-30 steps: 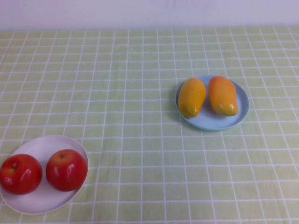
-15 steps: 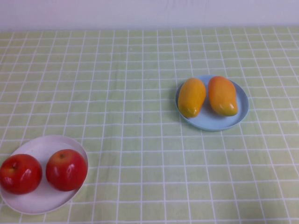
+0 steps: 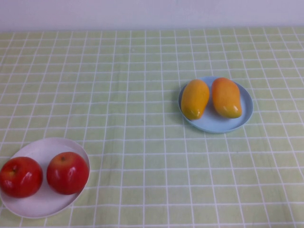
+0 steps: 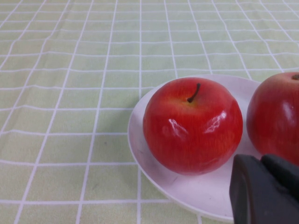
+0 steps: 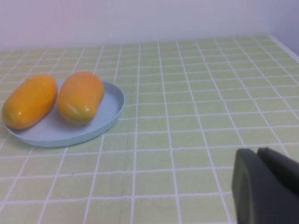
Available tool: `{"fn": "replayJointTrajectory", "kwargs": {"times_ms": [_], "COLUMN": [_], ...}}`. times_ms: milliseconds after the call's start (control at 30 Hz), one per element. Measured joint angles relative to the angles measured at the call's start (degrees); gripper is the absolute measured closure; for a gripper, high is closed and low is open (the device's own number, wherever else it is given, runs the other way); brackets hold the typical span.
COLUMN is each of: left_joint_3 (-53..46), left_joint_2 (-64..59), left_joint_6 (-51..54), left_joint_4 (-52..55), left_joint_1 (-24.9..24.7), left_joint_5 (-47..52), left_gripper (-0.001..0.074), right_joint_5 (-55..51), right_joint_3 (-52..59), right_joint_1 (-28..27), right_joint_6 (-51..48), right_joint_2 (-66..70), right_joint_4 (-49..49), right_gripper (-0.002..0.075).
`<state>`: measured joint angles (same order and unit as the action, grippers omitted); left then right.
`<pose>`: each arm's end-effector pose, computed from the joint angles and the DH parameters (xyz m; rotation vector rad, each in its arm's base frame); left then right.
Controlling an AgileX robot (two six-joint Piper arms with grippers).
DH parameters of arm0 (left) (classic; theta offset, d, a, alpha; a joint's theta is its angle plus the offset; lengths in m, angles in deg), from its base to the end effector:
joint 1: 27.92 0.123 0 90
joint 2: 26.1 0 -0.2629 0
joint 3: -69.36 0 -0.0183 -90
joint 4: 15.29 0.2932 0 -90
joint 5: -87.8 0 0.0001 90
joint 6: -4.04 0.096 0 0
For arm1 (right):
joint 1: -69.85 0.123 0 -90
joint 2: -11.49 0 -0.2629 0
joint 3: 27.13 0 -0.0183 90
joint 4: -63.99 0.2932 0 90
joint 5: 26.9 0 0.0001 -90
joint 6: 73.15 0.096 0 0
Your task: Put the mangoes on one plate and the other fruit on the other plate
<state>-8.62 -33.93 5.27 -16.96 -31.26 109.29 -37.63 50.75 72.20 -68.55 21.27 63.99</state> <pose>0.1220 -0.0081 0.1699 0.0566 1.8721 -0.0541 0.1280 0.0053 0.1838 0.0337 1.7177 0.0899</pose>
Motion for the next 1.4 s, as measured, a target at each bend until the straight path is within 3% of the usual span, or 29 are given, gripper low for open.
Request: {"fn": "replayJointTrajectory", "kwargs": {"times_ms": [300,1400], "left_joint_3": [0.0,0.0], "left_joint_2": [0.13,0.13], "left_joint_6": [0.0,0.0], "left_joint_4": [0.0,0.0], "left_joint_1": [0.0,0.0], "left_joint_5": [0.0,0.0], "left_gripper": [0.0731,0.0731], "right_joint_5": [-9.71,-10.03], "right_joint_3": [0.23,0.23], "right_joint_1": [0.0,0.0], "right_joint_6": [-0.11,-0.11], "right_joint_2": [-1.77,-1.77], "right_joint_4": [-3.38,-3.38], "right_gripper": [0.0741,0.0742]}}
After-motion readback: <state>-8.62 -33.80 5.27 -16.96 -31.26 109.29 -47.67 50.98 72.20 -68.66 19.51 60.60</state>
